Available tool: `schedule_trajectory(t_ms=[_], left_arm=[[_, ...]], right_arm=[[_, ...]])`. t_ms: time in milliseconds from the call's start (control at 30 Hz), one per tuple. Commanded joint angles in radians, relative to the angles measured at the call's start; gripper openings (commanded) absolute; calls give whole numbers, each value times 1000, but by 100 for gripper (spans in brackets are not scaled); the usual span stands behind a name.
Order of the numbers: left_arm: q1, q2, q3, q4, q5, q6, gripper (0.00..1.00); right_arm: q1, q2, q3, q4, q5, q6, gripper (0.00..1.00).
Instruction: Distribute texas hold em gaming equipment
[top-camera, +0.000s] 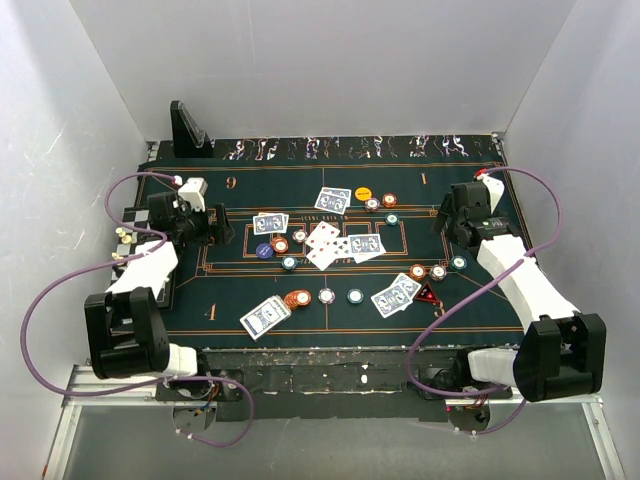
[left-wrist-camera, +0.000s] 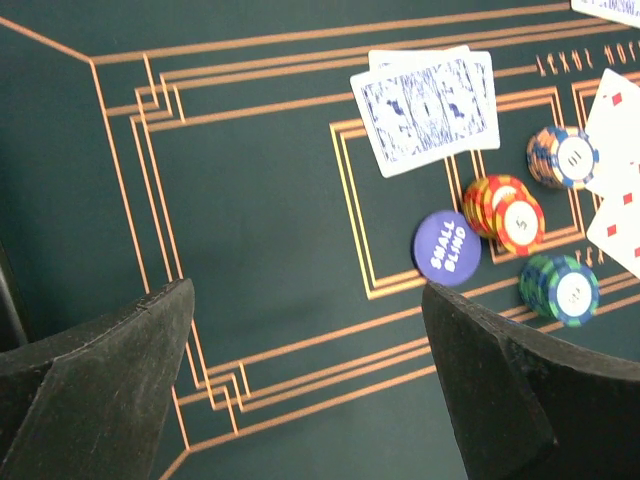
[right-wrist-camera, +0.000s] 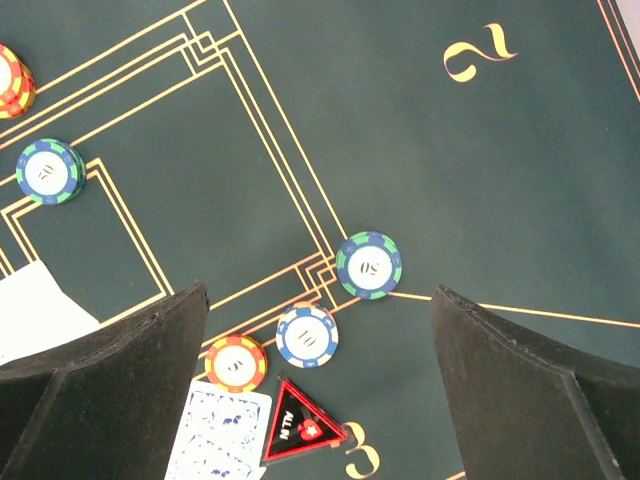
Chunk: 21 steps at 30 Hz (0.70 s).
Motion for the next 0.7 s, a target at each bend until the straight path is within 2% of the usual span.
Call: schedule_trajectory(t_ms=[0, 133, 233, 400, 667], left_arm=[[3, 38, -19, 260, -12, -18, 98], [3, 101, -19, 355, 11, -56, 98], [3, 135, -7, 390, 1, -105, 98], [3, 134, -83, 528, 28, -89, 98], [-6, 157, -177, 676, -39, -86, 98]], right_arm=[[-7, -20, -31, 177, 42, -23, 98], [-15, -56, -109, 290, 76, -52, 98], [-68, -76, -135, 326, -16, -46, 98], [-126, -82, -167, 376, -108, -79, 98], [-168, -53, -236, 459, -131, -89, 98]])
